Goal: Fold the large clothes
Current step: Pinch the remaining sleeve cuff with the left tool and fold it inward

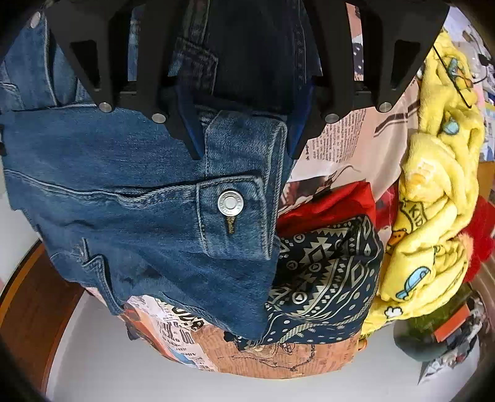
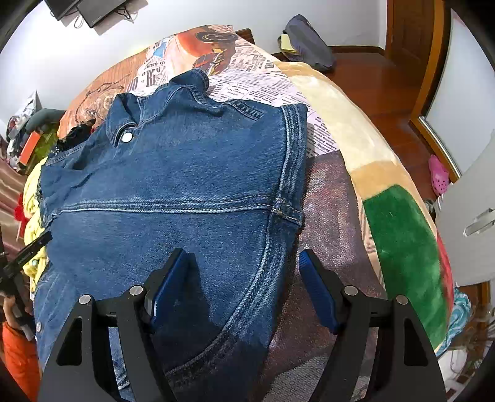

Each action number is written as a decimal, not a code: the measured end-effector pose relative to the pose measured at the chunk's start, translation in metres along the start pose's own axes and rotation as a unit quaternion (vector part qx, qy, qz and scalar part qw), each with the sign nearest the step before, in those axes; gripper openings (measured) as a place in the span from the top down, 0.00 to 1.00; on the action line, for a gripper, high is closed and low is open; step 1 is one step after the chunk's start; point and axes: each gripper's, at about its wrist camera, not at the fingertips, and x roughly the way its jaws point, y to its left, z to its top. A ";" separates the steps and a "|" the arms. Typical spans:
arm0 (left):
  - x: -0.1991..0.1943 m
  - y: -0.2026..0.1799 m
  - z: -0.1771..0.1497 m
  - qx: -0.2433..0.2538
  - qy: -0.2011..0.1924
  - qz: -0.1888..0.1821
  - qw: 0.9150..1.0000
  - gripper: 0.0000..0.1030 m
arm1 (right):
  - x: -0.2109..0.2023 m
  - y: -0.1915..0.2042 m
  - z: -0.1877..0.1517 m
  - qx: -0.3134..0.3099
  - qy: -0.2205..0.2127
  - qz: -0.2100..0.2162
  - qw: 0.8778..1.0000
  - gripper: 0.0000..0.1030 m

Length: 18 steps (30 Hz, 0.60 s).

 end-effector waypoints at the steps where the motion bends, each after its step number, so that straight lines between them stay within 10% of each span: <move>1: -0.004 0.001 0.002 0.001 0.000 0.000 1.000 0.44 | -0.001 -0.001 0.001 0.000 0.000 0.000 1.000 0.31; 9: -0.053 0.009 0.046 0.027 -0.057 0.004 0.998 0.43 | -0.013 -0.014 0.018 0.011 -0.027 -0.014 0.999 0.31; 18: -0.012 0.014 0.112 0.029 -0.039 -0.046 0.998 0.43 | 0.003 -0.032 0.048 0.046 -0.023 0.003 0.999 0.31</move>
